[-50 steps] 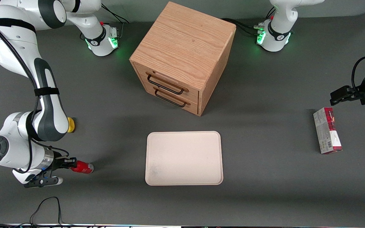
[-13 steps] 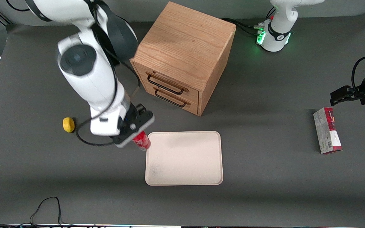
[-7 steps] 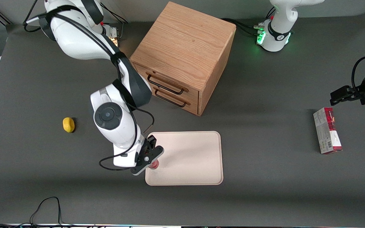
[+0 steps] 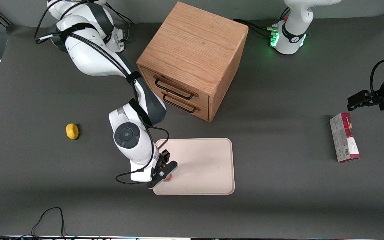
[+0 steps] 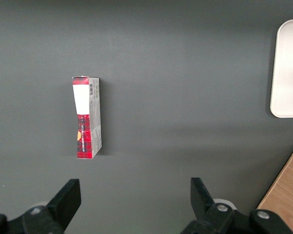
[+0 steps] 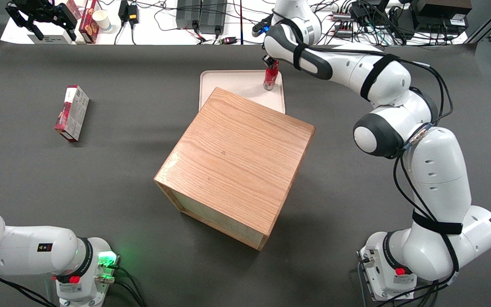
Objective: Place coke bottle on tray
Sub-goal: 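Lower the bottle upright onto the tray and open the right gripper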
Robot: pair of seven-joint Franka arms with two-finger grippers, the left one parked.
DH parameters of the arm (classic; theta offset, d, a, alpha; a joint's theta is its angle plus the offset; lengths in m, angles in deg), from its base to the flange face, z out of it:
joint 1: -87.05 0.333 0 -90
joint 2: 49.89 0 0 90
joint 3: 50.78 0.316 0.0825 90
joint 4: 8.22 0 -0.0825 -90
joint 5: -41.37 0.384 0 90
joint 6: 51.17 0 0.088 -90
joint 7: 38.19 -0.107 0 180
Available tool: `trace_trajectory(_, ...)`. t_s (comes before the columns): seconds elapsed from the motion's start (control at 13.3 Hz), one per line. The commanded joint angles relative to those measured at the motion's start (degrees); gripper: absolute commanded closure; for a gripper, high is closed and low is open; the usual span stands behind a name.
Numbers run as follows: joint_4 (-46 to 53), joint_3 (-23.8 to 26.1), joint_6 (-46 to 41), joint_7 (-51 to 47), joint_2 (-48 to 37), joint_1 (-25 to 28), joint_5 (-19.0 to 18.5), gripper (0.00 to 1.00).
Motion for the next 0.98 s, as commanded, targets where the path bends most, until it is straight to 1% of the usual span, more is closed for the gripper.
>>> trace_trajectory(0.0, -0.40, 0.14, 0.39, -0.74, -0.56, 0.16, -0.90, 0.31)
trace_trajectory(0.08, -0.48, 0.14, 0.48, -0.65, -0.56, 0.07, -0.90, 0.00)
trace_trajectory(0.45, -0.31, 0.14, 0.48, -0.91, -1.34, 0.07, -0.81, 0.00)
trace_trajectory(0.6, -0.39, 0.14, -0.57, -0.83, -4.40, 0.07, -0.63, 0.00)
trace_trajectory(0.9, -0.40, -0.47, -12.50, -0.91, -13.28, -0.19, -0.72, 0.00)
